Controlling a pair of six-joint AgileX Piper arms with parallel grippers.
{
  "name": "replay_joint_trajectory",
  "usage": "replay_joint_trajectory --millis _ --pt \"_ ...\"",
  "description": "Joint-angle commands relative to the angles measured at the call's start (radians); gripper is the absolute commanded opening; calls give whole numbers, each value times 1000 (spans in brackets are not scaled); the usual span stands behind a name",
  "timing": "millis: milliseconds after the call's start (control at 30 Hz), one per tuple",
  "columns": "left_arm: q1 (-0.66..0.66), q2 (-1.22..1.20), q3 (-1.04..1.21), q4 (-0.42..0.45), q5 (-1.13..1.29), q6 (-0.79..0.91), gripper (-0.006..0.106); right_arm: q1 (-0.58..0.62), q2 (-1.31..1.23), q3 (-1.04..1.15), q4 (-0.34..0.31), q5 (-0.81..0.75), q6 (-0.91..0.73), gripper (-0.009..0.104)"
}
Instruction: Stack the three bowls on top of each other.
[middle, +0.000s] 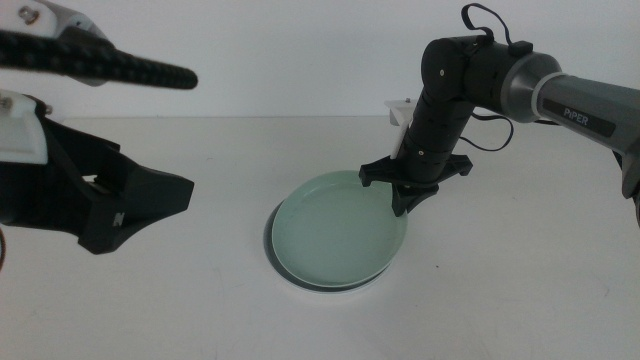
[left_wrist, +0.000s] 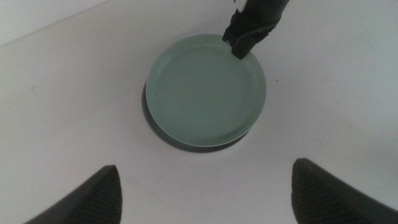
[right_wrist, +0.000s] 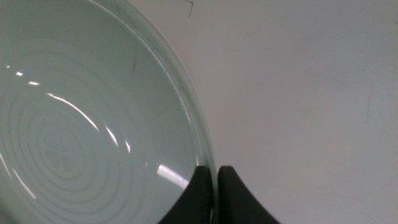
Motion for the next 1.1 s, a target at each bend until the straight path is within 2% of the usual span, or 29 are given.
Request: replay_joint_trajectory --millis 0,100,267,433,600,800,900,1067 --pt "-1 -10 -28 -36 -54 -3 105 0 -65 -33 7 -6 -11 5" --pt "-1 -10 -28 -36 -54 -3 105 0 -70 -33 8 -6 -13 15" --pt "-1 -10 -28 -36 -54 -3 105 0 -103 -48 16 -5 -5 39" --pt "-1 -10 -28 -36 -54 -3 105 -11 -156 -103 14 50 -22 54" --pt "-1 -10 -28 -38 -55 -3 105 -46 -216 -201 12 155 -59 57" --pt "0 5 -30 -28 -166 -3 105 -108 -367 -205 24 154 -97 57" --pt "0 29 -52 71 -264 -51 105 -143 -451 -180 12 154 -116 57" --pt "34 82 -160 360 -236 -272 105 -224 -620 -49 -55 151 -148 57"
